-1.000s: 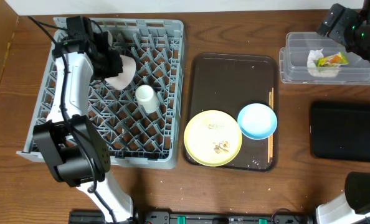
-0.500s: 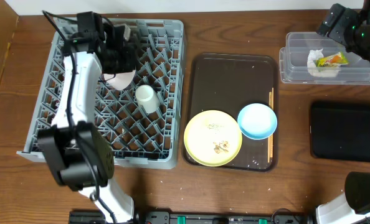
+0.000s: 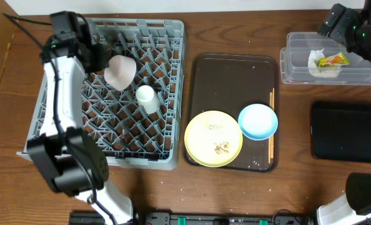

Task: Sort waste into correct bins and load items into the dishwasher
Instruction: 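Tilt the pink bowl upright in the rack and open the left gripper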

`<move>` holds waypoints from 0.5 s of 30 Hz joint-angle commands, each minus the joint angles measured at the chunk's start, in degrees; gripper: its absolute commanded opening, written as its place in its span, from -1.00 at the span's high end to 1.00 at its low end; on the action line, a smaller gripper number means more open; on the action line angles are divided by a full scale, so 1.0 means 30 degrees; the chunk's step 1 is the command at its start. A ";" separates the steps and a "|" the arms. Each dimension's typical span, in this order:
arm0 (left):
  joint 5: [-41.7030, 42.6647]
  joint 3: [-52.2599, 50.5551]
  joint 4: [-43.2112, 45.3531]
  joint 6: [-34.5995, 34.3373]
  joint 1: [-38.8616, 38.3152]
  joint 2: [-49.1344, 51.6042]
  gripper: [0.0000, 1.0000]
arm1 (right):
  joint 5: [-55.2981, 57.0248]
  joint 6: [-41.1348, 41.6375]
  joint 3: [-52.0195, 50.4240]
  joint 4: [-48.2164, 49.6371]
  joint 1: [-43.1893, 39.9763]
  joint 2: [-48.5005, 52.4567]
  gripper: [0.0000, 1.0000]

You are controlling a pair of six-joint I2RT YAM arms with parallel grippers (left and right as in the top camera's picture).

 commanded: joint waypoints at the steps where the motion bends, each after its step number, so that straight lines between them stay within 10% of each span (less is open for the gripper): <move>1: 0.1719 -0.0189 -0.0102 -0.0306 -0.0219 0.0780 0.85 | 0.0051 0.0000 0.0117 -0.0044 -0.0051 -0.0015 -0.98; 15: 0.5690 -0.0189 -0.0255 -0.0437 -0.0342 0.1938 0.85 | 0.0051 0.0000 0.0117 -0.0044 -0.0051 -0.0015 -0.98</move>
